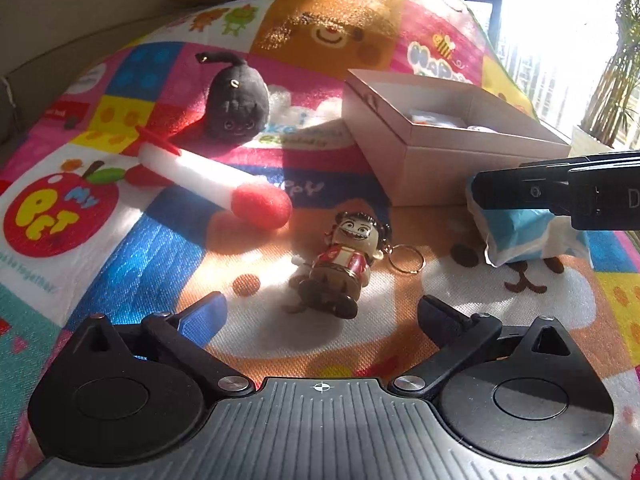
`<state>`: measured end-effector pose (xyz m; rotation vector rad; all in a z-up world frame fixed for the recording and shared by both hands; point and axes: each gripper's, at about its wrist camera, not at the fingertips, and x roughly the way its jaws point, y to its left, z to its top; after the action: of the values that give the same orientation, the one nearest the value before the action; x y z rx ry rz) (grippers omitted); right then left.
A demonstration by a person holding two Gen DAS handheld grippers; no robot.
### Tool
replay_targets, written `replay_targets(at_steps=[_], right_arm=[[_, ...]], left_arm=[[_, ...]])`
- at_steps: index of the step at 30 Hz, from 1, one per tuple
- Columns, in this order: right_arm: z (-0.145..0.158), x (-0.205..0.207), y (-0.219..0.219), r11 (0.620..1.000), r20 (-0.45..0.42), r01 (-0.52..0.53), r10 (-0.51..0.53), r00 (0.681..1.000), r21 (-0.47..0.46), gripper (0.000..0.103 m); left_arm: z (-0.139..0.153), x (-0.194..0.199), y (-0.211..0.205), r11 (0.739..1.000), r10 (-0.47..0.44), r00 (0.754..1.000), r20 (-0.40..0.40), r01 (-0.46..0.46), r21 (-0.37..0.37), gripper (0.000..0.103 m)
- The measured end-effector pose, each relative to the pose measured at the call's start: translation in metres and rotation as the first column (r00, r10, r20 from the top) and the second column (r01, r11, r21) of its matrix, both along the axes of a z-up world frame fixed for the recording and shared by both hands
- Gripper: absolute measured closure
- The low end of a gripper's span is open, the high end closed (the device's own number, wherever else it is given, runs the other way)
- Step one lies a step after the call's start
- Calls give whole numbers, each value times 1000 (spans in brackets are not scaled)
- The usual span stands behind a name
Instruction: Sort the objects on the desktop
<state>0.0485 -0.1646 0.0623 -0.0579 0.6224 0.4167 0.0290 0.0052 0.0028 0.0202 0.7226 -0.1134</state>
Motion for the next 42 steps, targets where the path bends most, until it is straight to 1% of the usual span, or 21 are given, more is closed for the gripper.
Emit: replay_targets(at_steps=[2, 4, 7, 8, 12, 15, 17, 18, 19, 21, 23, 24, 25, 26, 27, 30, 32, 34, 35, 38, 42], right_arm=[[-4, 11, 12, 998, -51, -58, 60, 997, 39, 50], [-11, 25, 19, 994, -112, -80, 88, 990, 75, 50], [-26, 40, 19, 994, -225, -51, 72, 972, 98, 51], [-29, 38, 15, 995, -232, -44, 64, 971, 90, 52], [-31, 9, -17, 1000, -174, -2, 2, 985, 2, 52], [-34, -12, -50, 993, -155, 88, -100, 983, -84, 50], [-36, -26, -75, 979, -162, 154, -175, 971, -134, 49], [-34, -33, -85, 977, -165, 168, -190, 968, -134, 44], [-30, -40, -94, 975, -160, 184, -202, 966, -121, 33], [-19, -51, -110, 962, -113, 258, -267, 957, -86, 17], [-6, -52, -126, 928, -61, 371, -372, 926, -30, 10], [-2, -46, -134, 903, -53, 429, -428, 902, 8, 3], [0, -36, -143, 865, -62, 498, -495, 867, 54, 0], [0, -25, -150, 836, -82, 540, -534, 841, 94, 0], [-2, -12, -154, 820, -112, 560, -549, 828, 121, 0], [-14, 21, -155, 808, -186, 575, -550, 814, 127, 0], [-26, 33, -148, 812, -175, 578, -561, 809, 73, 12], [-36, 37, -142, 825, -185, 566, -554, 812, 12, 38], [-40, 34, -141, 830, -196, 557, -546, 814, 0, 44], [-40, 17, -138, 855, -203, 518, -506, 839, 10, 45], [-39, -20, -111, 934, -215, 357, -344, 914, 22, 45]], left_arm=[[-1, -1, -3, 1000, -14, 1000, 1, 14, 18, 0], [-2, -2, -4, 999, -25, 1000, 2, 24, 26, 0], [-2, -2, -3, 1000, -27, 1000, 4, 27, 16, 0], [-2, -2, -2, 1000, -26, 1000, 4, 26, 10, 0], [-2, -2, -3, 1000, -28, 1000, 5, 27, 11, 0], [-1, -2, -3, 1000, -27, 1000, 5, 27, 10, 0], [-1, -2, -4, 1000, -27, 1000, 5, 27, 13, 0], [-1, -2, -3, 1000, -27, 1000, 4, 27, 15, 0], [-1, -2, -4, 999, -27, 1000, 4, 27, 18, 0], [-1, -1, -5, 999, -27, 1000, 3, 27, 26, 0], [-1, -1, -5, 999, -26, 1000, 3, 26, 27, 0], [-1, -1, -5, 999, -26, 1000, 3, 26, 26, 0], [-1, -1, -5, 999, -26, 1000, 3, 26, 25, 0], [-1, -1, -5, 999, -26, 1000, 3, 26, 26, 0], [-1, -1, -5, 999, -26, 1000, 3, 26, 25, 0], [-1, -1, -5, 999, -26, 1000, 3, 26, 24, 0], [-1, -1, -5, 999, -26, 1000, 3, 26, 24, 0], [-1, -1, -5, 999, -27, 1000, 2, 27, 26, 0], [-1, -1, -5, 999, -27, 1000, 2, 27, 26, 0], [-1, -1, -5, 999, -26, 1000, -2, 26, 26, 0], [-1, 0, -4, 999, -26, 1000, -7, 26, 24, 0]])
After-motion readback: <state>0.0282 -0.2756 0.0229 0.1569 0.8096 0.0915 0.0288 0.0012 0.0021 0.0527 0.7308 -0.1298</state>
